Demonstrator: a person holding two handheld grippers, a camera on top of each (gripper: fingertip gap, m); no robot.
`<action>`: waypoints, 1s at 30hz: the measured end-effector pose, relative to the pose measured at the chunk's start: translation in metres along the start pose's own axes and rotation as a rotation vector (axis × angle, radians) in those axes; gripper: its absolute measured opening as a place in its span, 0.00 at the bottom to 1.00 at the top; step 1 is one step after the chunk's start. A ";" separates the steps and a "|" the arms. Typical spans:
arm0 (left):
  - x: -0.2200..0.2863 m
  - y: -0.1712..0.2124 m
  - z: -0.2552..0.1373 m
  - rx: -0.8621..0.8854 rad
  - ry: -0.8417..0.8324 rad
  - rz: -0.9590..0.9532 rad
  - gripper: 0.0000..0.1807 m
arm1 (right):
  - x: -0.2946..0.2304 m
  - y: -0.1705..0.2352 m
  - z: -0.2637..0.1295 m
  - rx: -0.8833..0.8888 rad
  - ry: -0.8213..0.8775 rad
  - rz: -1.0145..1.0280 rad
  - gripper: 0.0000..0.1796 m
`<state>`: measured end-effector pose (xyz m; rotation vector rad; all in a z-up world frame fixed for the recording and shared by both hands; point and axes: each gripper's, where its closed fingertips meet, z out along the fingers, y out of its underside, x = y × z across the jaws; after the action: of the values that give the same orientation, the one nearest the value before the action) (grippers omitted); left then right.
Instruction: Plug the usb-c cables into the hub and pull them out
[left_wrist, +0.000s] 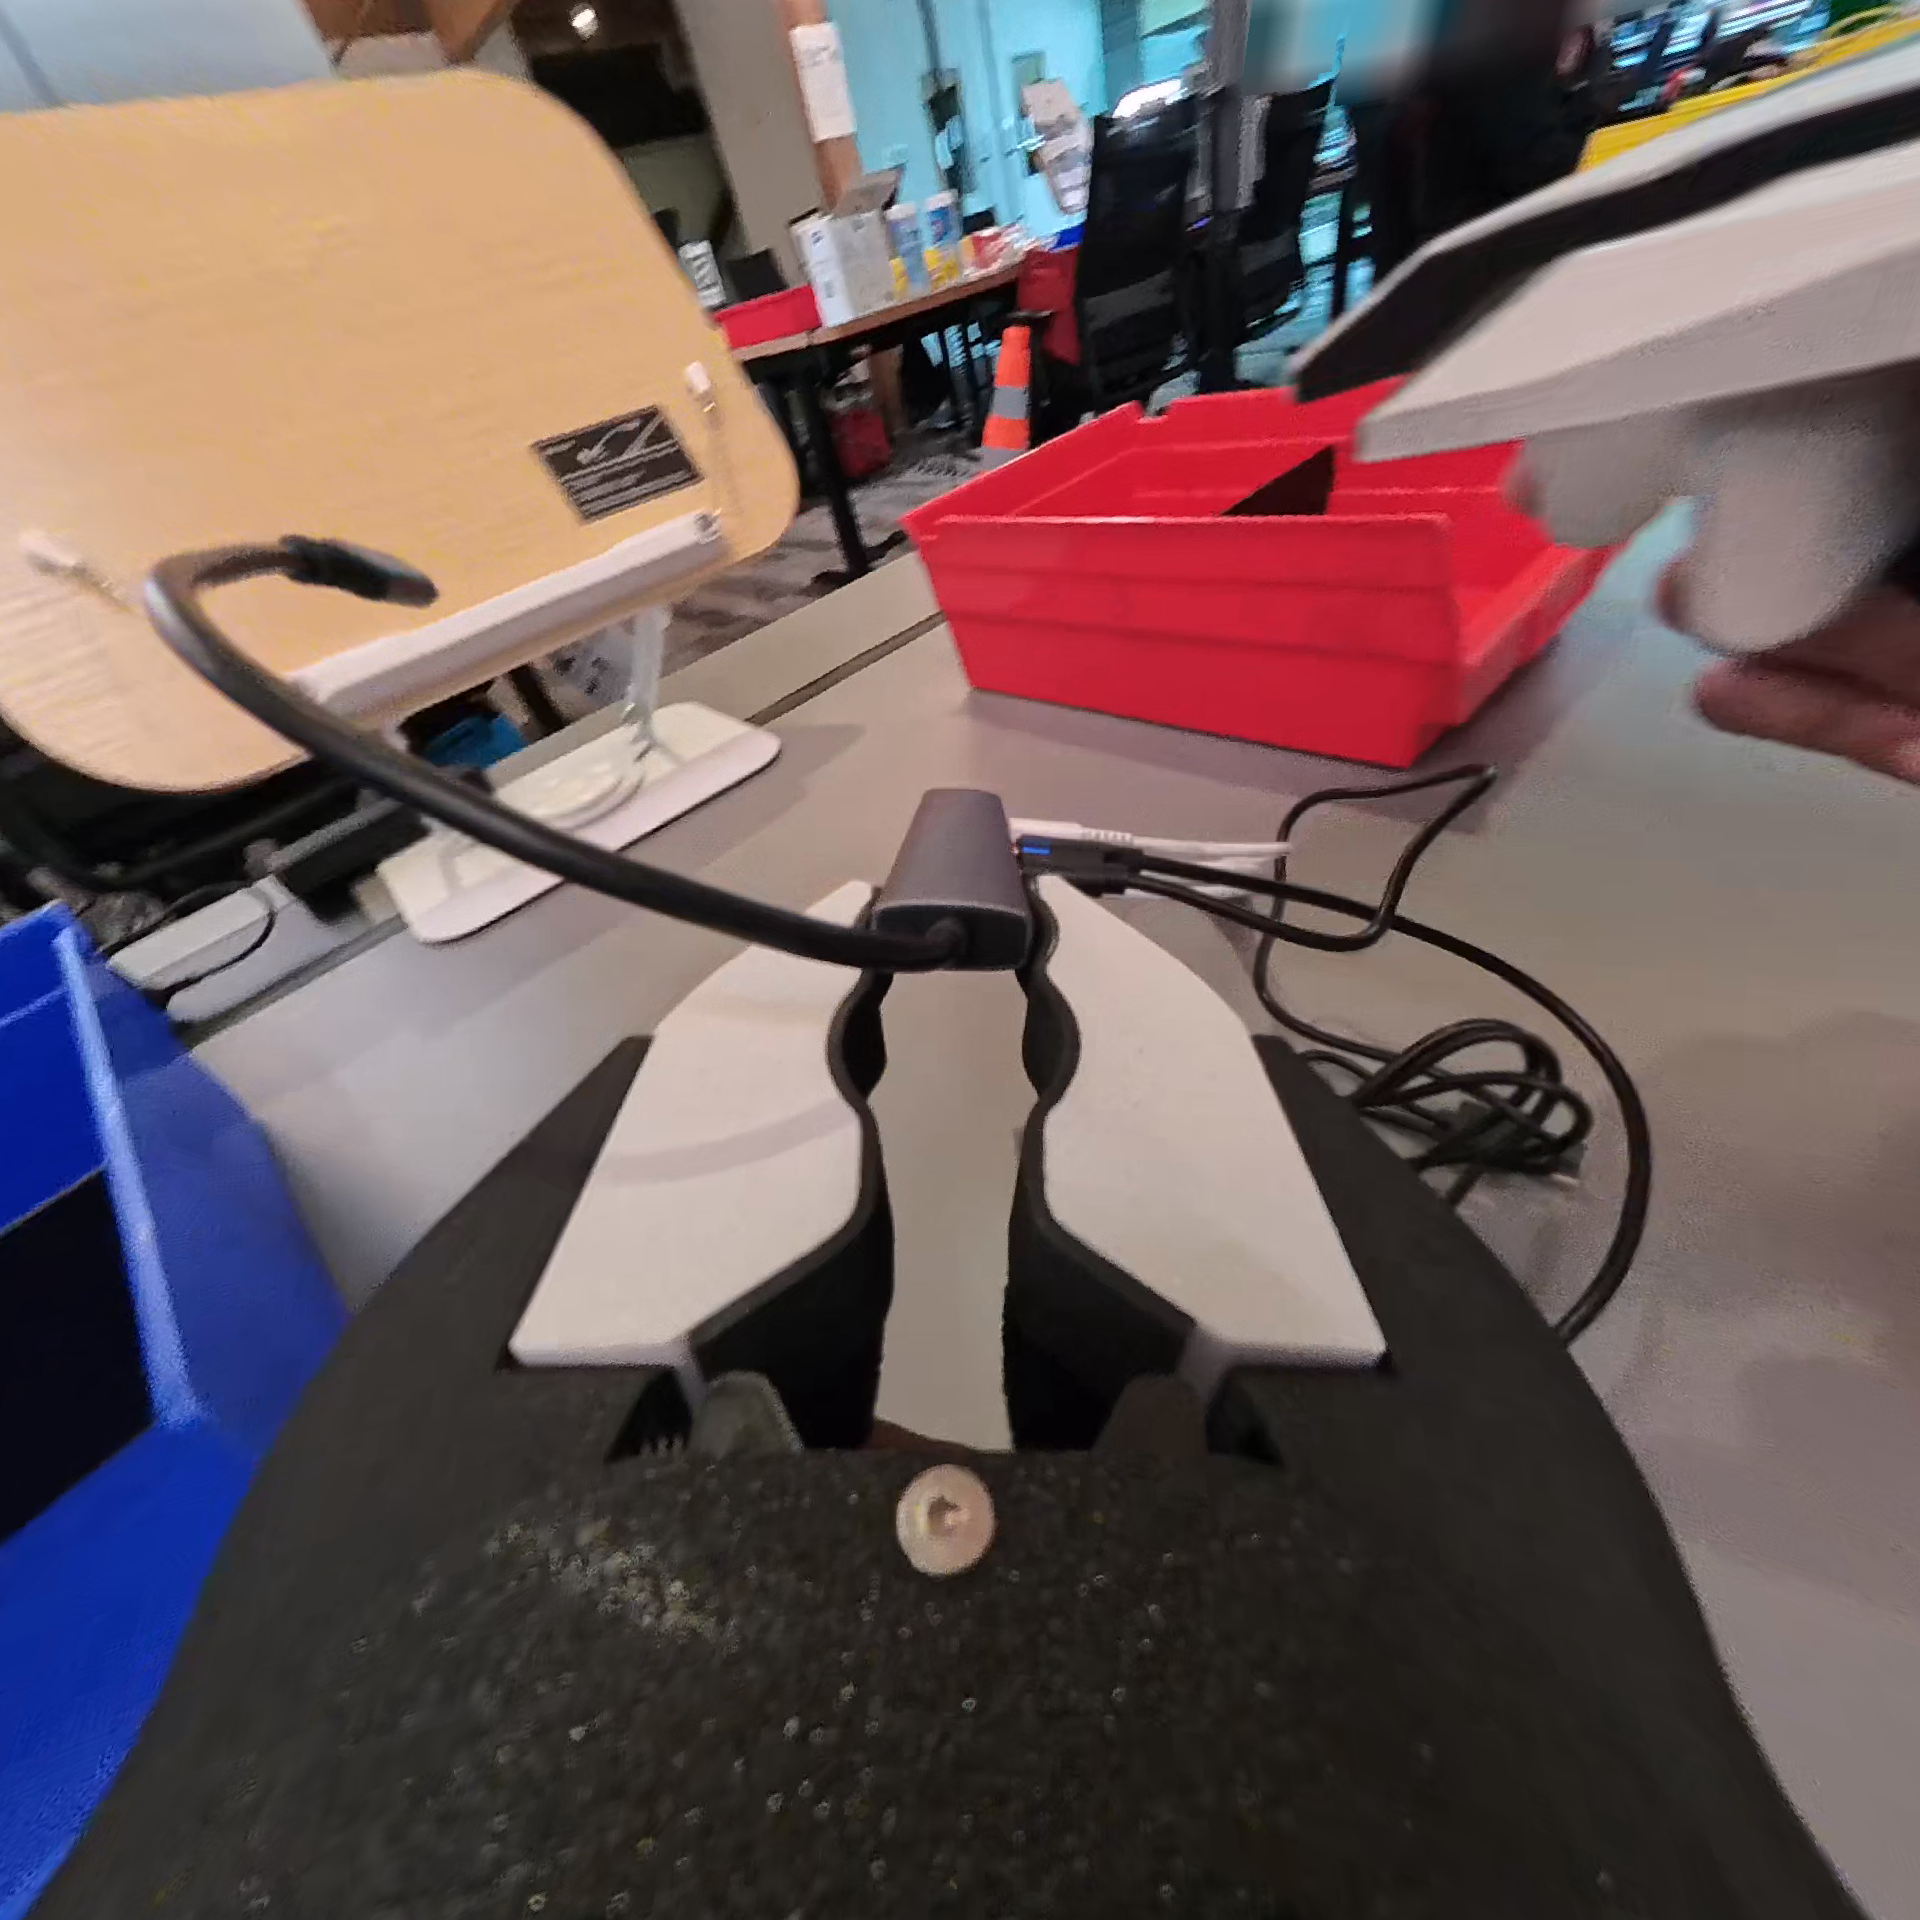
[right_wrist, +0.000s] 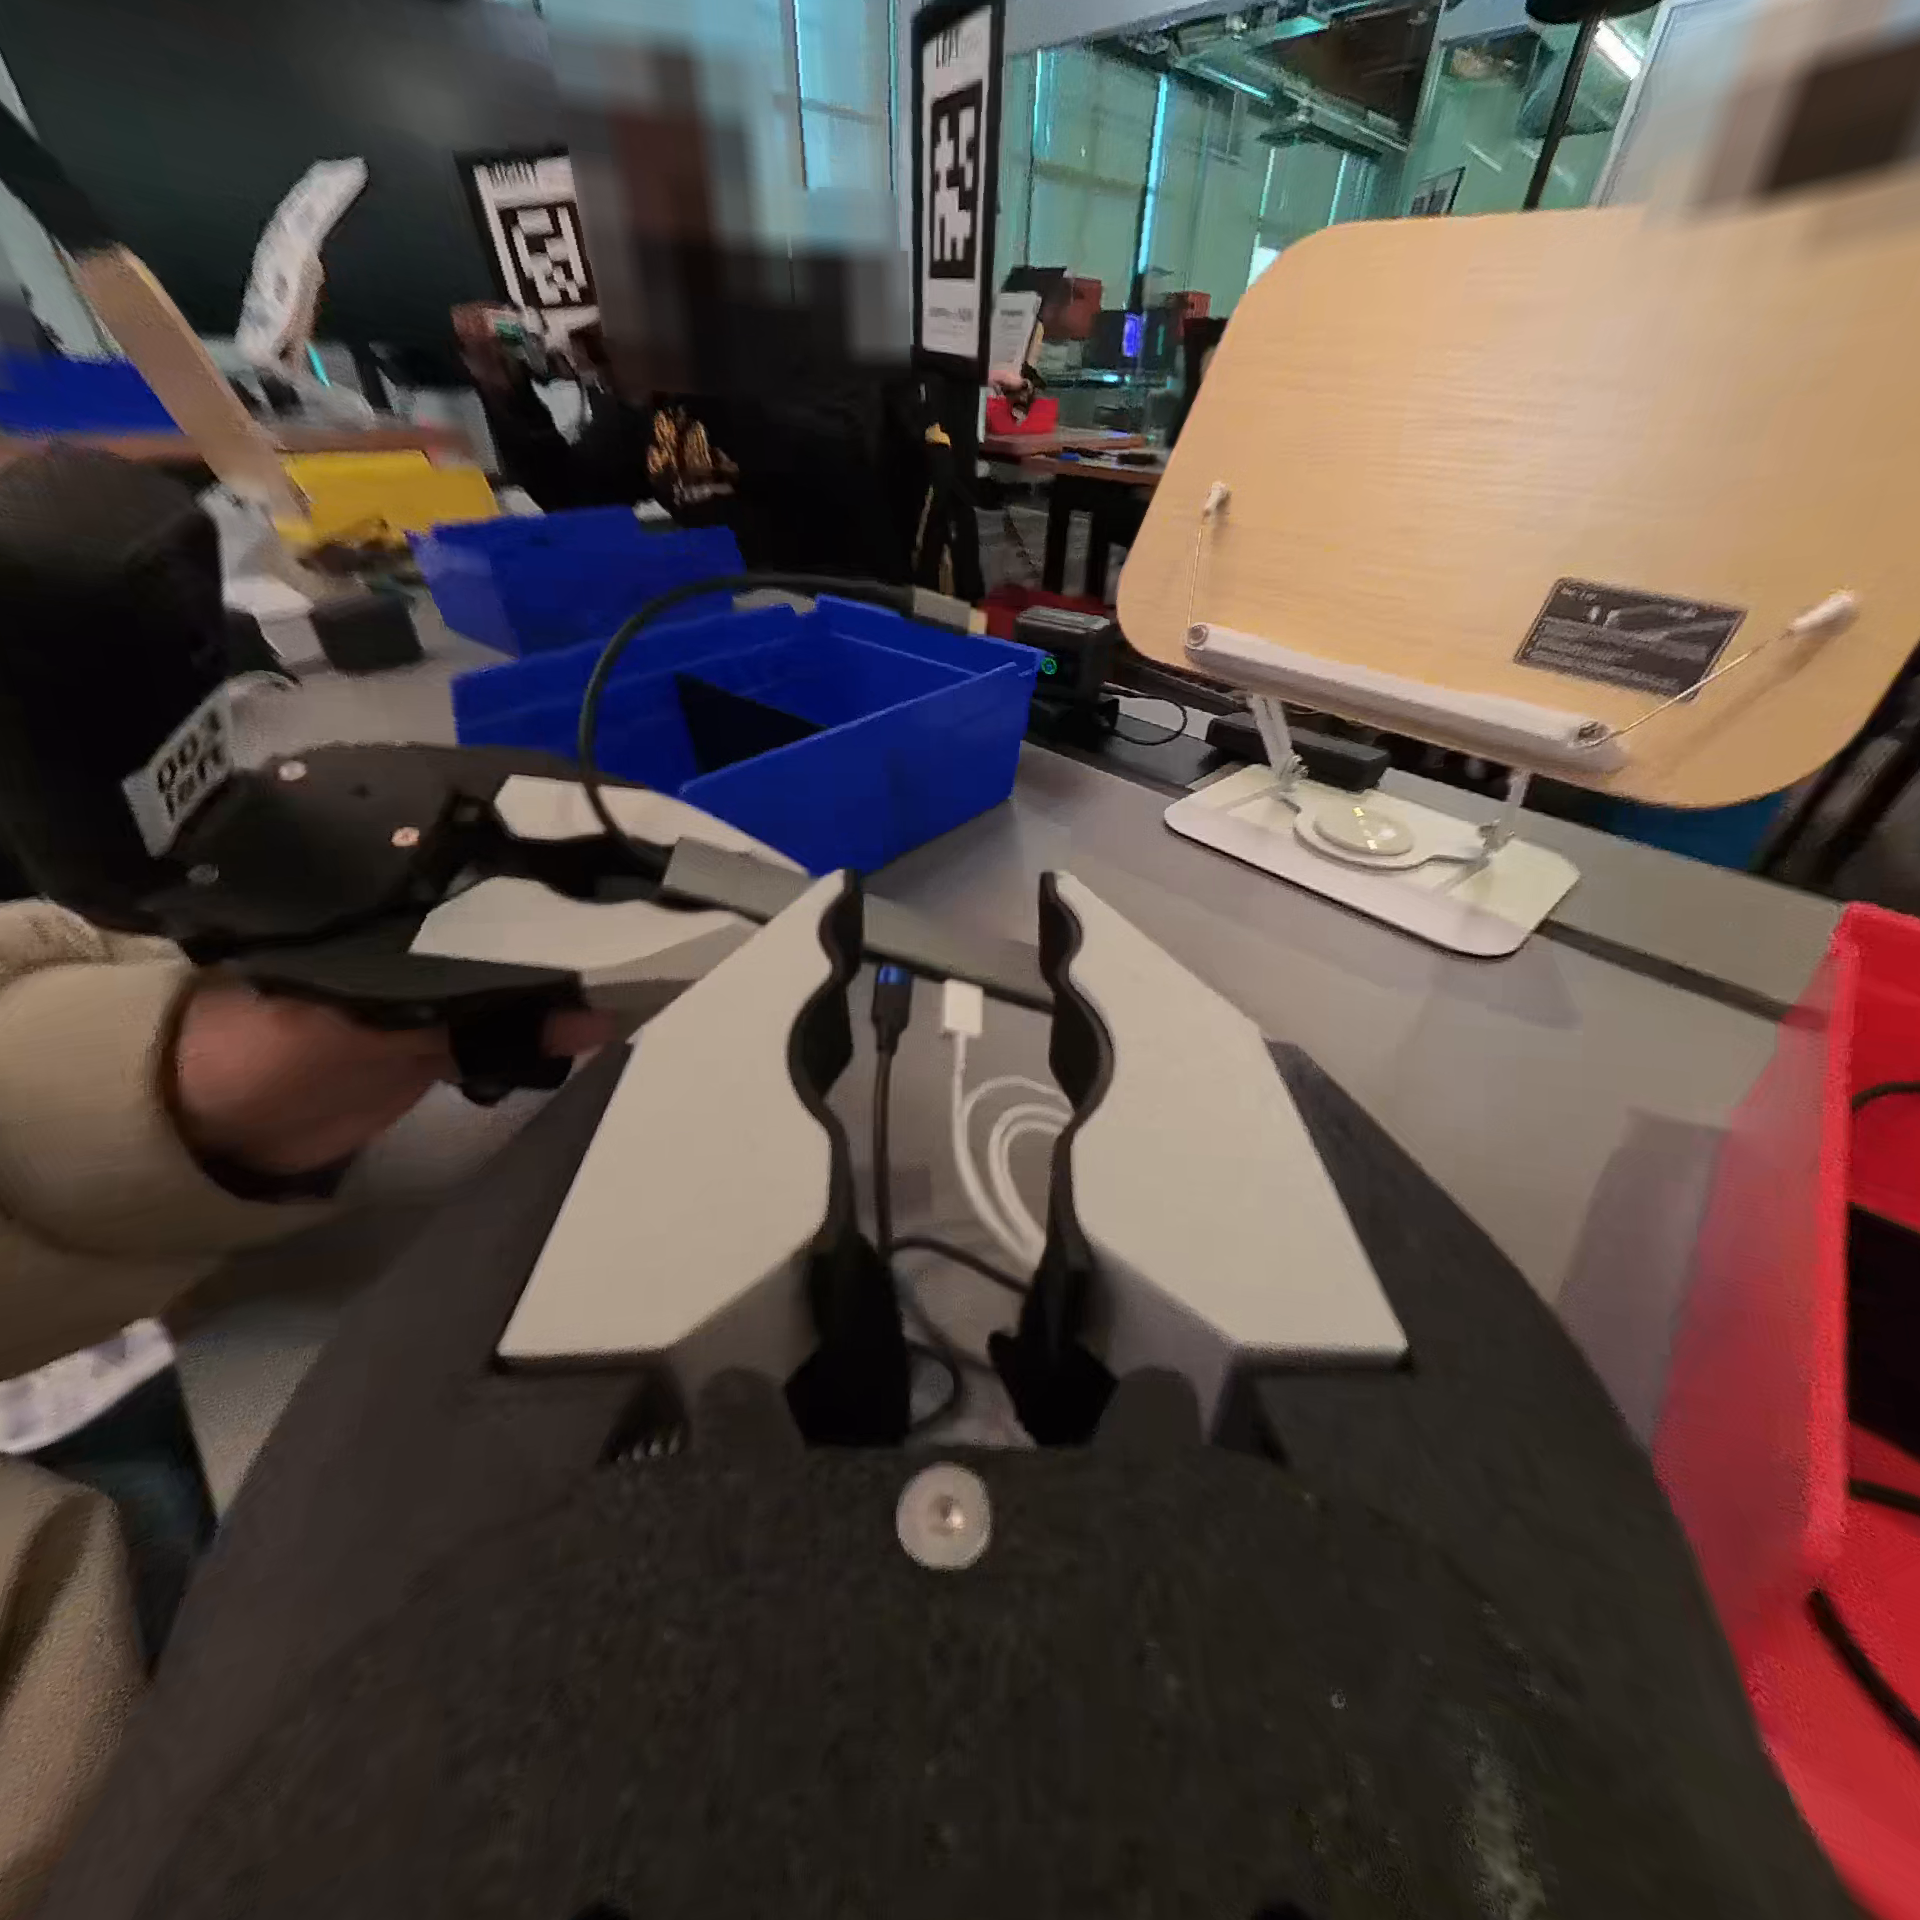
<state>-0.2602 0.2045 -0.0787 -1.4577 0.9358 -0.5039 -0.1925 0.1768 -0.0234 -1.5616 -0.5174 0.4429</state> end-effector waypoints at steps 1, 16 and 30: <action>-0.007 0.003 0.001 -0.012 -0.034 -0.011 0.13 | -0.003 0.000 0.000 -0.015 0.017 -0.037 0.18; -0.006 -0.010 0.002 0.039 -0.135 -0.102 0.13 | -0.037 0.051 0.036 -0.134 -0.097 0.221 0.15; -0.022 -0.007 0.000 0.012 -0.220 -0.086 0.13 | -0.033 0.053 0.036 -0.117 -0.096 0.292 0.05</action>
<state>-0.2717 0.2210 -0.0674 -1.5133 0.6972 -0.4021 -0.2371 0.1864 -0.0796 -1.7431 -0.3944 0.7243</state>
